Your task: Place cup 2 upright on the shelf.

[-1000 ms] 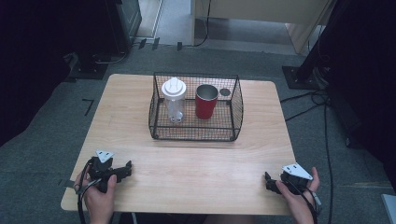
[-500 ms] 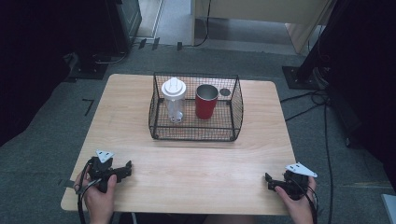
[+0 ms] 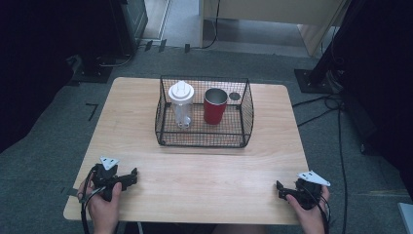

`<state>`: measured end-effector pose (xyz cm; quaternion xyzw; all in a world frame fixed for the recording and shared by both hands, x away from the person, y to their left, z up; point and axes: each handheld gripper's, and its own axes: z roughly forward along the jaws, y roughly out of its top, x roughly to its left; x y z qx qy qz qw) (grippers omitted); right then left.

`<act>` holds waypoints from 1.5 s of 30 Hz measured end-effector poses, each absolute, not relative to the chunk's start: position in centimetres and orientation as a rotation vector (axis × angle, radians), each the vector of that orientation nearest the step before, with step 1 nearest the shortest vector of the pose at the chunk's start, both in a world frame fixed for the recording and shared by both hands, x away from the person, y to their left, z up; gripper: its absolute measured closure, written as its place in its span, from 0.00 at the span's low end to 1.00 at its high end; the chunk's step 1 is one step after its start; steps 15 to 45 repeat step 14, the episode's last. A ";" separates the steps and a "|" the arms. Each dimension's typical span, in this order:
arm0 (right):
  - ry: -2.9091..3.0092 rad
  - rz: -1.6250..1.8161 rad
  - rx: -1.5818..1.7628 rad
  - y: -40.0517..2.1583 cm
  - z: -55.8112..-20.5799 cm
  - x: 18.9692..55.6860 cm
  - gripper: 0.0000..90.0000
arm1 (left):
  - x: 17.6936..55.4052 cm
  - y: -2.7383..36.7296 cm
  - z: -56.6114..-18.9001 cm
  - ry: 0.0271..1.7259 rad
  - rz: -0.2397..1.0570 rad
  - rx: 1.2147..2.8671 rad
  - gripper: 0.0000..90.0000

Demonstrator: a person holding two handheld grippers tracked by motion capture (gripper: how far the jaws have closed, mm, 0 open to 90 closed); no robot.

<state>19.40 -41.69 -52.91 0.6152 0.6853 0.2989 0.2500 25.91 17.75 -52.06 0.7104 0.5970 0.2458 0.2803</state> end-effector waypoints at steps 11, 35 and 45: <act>1.866 0.814 1.676 -41.7 -52.9 19.4 0.00 | 26.0 17.7 -52.1 1.609 0.660 1.899 0.00; 1.866 0.814 1.676 -41.7 -52.9 19.4 0.00 | 26.0 17.7 -52.0 1.609 0.659 1.899 0.00; 1.866 0.814 1.676 -41.7 -52.9 19.4 0.00 | 26.0 17.7 -52.0 1.609 0.659 1.899 0.00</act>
